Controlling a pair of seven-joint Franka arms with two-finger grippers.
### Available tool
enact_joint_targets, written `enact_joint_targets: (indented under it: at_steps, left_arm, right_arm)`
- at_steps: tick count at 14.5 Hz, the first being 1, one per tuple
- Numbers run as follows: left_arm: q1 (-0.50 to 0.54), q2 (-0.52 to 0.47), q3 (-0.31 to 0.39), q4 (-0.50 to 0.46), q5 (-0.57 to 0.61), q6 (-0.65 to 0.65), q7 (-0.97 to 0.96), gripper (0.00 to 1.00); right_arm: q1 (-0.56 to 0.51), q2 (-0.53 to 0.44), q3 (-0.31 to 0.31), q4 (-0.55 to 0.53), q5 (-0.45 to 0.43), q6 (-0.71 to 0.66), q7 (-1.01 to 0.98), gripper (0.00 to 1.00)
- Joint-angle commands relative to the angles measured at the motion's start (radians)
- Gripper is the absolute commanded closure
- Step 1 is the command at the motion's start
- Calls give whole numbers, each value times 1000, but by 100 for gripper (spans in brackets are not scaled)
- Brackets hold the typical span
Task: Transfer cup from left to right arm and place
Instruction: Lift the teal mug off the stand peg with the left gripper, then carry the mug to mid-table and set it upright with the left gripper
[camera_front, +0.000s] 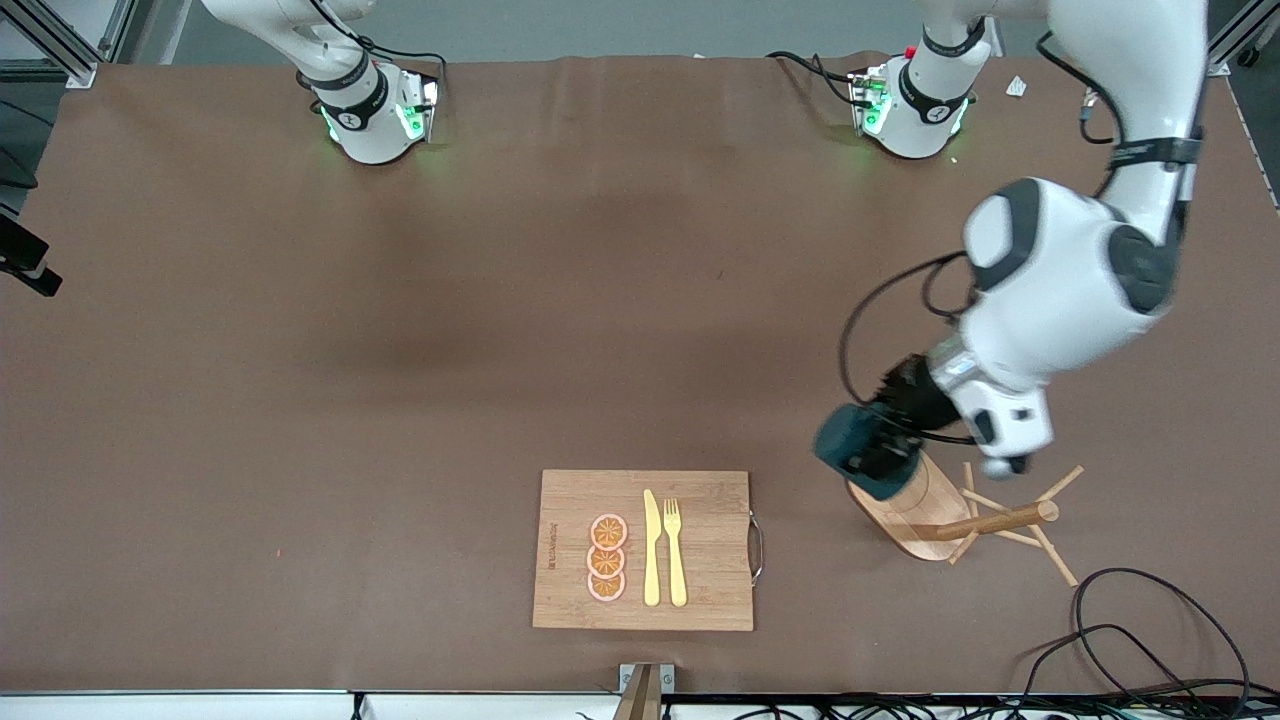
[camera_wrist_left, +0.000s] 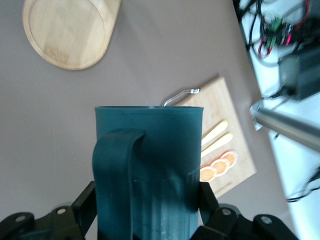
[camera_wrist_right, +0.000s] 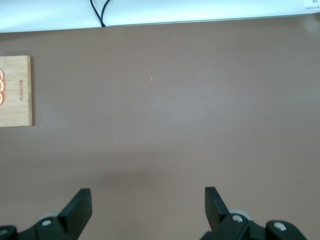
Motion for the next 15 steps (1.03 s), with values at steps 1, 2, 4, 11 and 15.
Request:
enact_joint_targets:
  at_steps: [1,2,4,11,15]
  left_arm:
    - [-134,81,12,72,202,5,-86,35]
    - [-191,111,12,86,309,9,-123,35]
    - [-279,173,13,112,484,14,-190,35]
    - [-518,269,21,104,931,-68,-475,35]
    - [-652,388,25,106,1208,-188,-682,35]
  right_arm:
    - [-24,-4,20,0,-2,-6,0,0]
    - [-24,-4,20,0,-3,-6,0,0]
    - [-24,-4,20,0,-5,-6,0,0]
    - [-24,-4,20,0,-5,-6,-2,0]
    - [-24,-4,20,0,-5,-6,0,0]
